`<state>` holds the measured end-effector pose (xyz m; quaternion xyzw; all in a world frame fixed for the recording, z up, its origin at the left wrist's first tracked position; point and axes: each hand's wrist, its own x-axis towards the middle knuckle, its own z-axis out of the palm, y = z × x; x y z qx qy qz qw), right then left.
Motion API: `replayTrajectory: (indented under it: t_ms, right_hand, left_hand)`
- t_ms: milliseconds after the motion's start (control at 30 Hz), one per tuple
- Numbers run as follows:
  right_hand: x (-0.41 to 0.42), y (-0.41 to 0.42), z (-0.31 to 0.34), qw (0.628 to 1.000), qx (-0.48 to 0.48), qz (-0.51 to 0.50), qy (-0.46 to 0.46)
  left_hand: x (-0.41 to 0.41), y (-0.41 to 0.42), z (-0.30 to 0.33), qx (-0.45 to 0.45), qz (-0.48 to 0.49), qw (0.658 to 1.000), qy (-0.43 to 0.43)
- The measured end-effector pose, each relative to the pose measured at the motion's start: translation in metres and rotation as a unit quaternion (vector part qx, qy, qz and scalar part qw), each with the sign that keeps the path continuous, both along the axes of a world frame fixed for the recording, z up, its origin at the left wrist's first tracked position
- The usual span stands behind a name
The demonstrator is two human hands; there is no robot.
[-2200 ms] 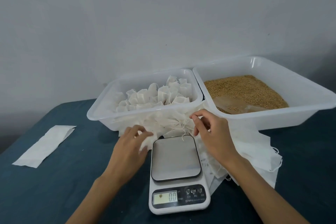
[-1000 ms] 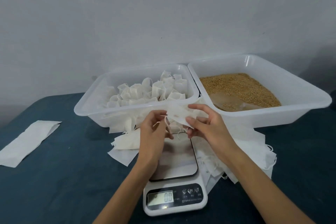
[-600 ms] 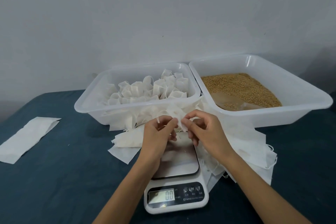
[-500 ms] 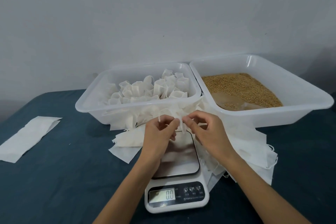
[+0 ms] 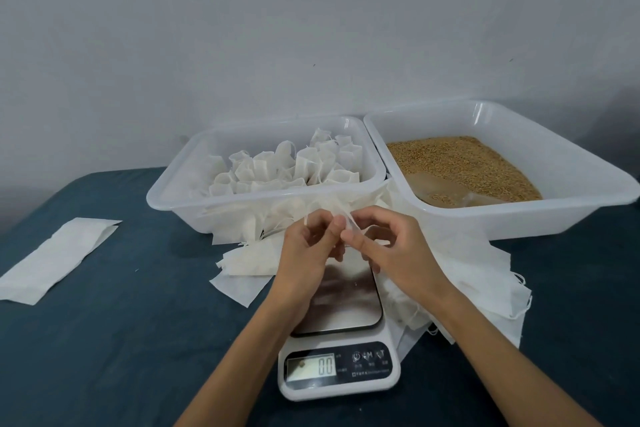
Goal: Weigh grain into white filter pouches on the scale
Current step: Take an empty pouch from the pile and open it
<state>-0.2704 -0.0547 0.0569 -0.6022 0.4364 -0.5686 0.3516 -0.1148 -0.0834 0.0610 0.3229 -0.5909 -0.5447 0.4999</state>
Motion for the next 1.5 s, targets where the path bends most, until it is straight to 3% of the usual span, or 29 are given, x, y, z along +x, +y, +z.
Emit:
replayTrajectory:
  t_ms: [300,467,533,633,733,833,900,1000,1167,1367,1500]
  right_hand:
    - [-0.008,-0.005,-0.003,0.992,-0.027,-0.118,-0.027]
    - [-0.001,-0.004,-0.011,0.956,-0.161,-0.163,0.186]
    - [-0.002,-0.005,-0.013,0.956,-0.153,-0.152,0.200]
    - [0.000,-0.005,-0.012,0.974,-0.103,-0.149,0.136]
    - [-0.004,-0.004,-0.004,0.993,-0.042,-0.109,-0.020]
    - [-0.012,-0.006,0.002,0.989,0.005,-0.076,-0.131]
    - [-0.013,-0.006,0.003,0.984,0.014,-0.055,-0.166]
    - [-0.009,-0.004,0.004,0.990,-0.008,-0.046,-0.133]
    - [-0.009,-0.005,-0.003,0.984,-0.055,-0.167,-0.031]
    - [-0.010,-0.003,-0.003,0.965,-0.080,-0.250,-0.015]
    - [-0.012,-0.001,0.001,0.979,-0.054,-0.183,-0.066]
  left_hand:
    - [-0.002,-0.001,-0.003,-0.059,0.005,0.996,-0.071]
    - [-0.003,0.000,-0.002,-0.042,0.011,0.997,-0.070]
    - [-0.003,0.000,-0.003,-0.048,0.009,0.997,-0.068]
    - [-0.003,0.002,-0.003,-0.089,0.000,0.993,-0.082]
    - [-0.002,0.001,-0.003,-0.116,0.057,0.988,-0.084]
    - [0.006,-0.009,-0.003,-0.068,0.134,0.987,-0.052]
    - [0.010,-0.012,-0.002,-0.010,0.097,0.995,-0.020]
    - [0.009,-0.010,-0.001,0.031,0.013,0.999,0.013]
    - [0.006,-0.006,-0.003,-0.008,0.045,0.999,-0.006]
    - [0.004,-0.004,0.000,-0.034,0.061,0.998,-0.005]
    - [0.003,-0.004,-0.001,-0.036,0.064,0.997,-0.004]
